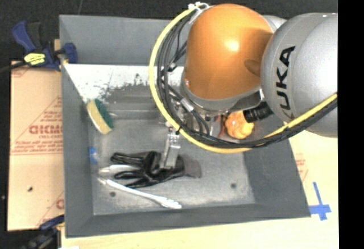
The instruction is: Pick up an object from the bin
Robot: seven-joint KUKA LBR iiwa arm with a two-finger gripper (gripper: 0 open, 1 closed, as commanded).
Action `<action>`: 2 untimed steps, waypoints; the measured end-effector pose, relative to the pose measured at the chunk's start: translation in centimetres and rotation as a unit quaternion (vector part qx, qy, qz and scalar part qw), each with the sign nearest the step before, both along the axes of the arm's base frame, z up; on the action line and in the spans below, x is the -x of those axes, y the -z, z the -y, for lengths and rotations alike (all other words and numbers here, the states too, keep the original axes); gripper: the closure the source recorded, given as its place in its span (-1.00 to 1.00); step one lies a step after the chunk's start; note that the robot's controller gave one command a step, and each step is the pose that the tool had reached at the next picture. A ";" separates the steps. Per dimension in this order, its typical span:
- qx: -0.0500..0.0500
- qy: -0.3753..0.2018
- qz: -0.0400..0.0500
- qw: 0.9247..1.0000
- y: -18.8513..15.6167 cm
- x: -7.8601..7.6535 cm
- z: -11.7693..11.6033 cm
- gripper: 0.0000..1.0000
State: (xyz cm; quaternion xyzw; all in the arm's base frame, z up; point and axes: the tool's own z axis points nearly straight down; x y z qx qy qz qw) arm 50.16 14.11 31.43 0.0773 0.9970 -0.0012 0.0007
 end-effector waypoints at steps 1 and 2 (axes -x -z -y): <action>-0.002 -0.100 0.005 0.995 9.5 -1.6 -7.1 -1.00; -0.001 -0.106 0.000 0.994 12.0 -1.0 -7.4 -1.00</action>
Offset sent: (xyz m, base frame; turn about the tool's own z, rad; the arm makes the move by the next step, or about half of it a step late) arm 0.0009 0.0526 -0.0460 -0.0103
